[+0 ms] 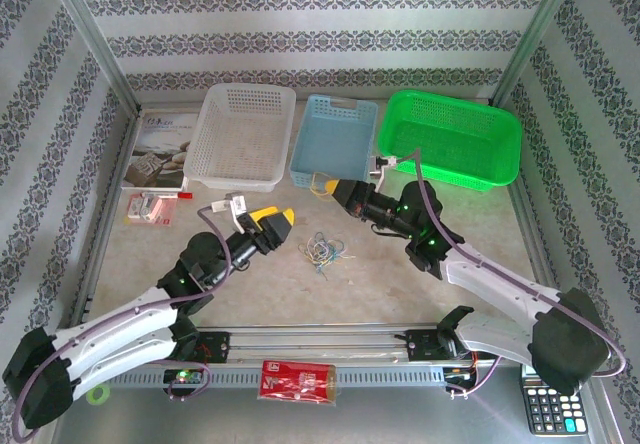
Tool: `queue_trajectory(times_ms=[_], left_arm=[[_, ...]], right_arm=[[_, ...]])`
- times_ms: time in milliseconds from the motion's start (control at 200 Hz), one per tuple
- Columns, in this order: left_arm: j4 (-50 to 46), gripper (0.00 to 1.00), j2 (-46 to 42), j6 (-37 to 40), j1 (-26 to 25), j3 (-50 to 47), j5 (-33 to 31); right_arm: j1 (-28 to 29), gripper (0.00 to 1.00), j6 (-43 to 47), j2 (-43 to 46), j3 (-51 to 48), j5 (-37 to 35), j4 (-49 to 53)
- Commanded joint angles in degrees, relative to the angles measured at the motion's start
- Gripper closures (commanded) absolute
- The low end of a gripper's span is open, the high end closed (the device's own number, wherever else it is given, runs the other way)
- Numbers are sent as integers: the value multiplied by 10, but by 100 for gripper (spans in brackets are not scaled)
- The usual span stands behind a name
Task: Untangle the cables
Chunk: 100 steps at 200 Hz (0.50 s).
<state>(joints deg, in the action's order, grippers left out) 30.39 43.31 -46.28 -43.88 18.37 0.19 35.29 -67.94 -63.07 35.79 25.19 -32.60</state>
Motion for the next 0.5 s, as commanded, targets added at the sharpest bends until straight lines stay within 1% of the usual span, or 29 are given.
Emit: queue_trajectory(times_ms=[0,155,245,320,495], left_arm=[[-64,20,-31,14,-6,-8,-37],[-88,14,-39,20,-6,-3,-40],[-95,8,-34,28,-6,7,-37],[-107,0,-28,32,-6,19,-35],[-115,0,-13,31,-5,33,-37]], right_arm=[[-14,100,29,-10,46,24,23],[-36,100,50,-30,91,40,54],[-56,100,69,-48,120,50,79],[-77,100,85,-67,144,57,100],[-132,100,100,-129,187,80,116]])
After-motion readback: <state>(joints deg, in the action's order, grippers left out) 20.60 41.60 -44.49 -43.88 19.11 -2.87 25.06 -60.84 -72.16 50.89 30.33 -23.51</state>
